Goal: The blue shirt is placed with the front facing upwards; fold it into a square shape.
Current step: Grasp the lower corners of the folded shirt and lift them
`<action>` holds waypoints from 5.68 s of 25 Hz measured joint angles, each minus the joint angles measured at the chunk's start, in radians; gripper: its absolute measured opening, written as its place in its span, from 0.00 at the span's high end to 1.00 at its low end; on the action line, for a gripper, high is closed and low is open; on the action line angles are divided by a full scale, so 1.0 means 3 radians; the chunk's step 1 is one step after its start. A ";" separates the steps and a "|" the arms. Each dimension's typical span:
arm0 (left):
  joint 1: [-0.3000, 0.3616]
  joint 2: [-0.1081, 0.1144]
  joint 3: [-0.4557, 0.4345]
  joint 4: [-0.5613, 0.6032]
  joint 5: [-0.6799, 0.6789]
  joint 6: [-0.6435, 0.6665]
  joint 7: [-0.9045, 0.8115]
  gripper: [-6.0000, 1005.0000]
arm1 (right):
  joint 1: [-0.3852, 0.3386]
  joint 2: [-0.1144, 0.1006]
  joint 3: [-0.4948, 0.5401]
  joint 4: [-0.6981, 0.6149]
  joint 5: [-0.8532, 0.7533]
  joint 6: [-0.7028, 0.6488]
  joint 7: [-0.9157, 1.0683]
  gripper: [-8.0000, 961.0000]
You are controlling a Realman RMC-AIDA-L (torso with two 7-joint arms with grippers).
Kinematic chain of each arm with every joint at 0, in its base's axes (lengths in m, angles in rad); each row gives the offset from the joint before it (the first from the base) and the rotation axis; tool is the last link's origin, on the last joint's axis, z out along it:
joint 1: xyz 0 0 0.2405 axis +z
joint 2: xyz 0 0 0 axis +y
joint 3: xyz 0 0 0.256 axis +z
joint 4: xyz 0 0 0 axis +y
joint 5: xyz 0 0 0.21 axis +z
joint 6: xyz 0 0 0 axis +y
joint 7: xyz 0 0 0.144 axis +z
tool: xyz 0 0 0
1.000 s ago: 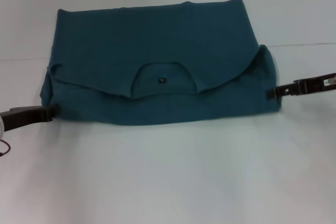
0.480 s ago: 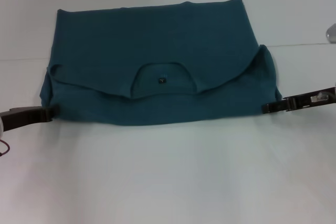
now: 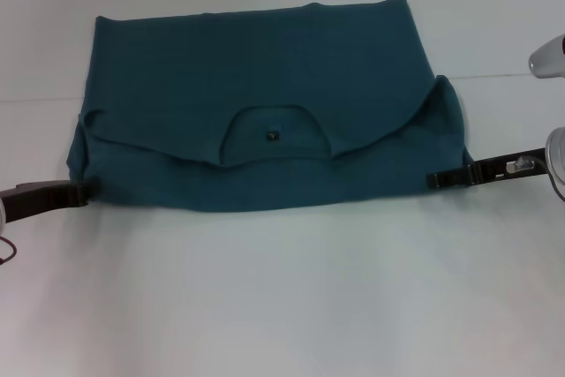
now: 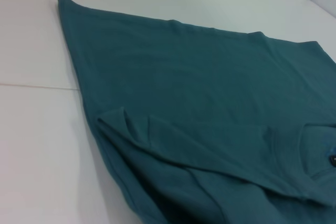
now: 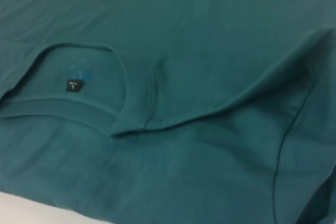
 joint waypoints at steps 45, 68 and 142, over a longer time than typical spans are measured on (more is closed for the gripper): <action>0.0351 0.0008 -0.0157 0.0383 0.0005 0.0624 -0.0163 0.96 | -0.0477 -0.0091 -0.0032 -0.0277 0.0708 -0.0441 -0.0242 0.95; 0.0313 0.0014 -0.0183 0.0397 0.0005 0.0616 -0.0165 0.96 | -0.0252 -0.0155 -0.0046 -0.0368 0.0406 -0.0684 -0.0008 0.83; 0.0104 0.0122 -0.0237 0.0518 0.0073 0.0650 -0.0259 0.96 | -0.0081 -0.0155 -0.0076 -0.0498 0.0578 -0.0338 0.0146 0.95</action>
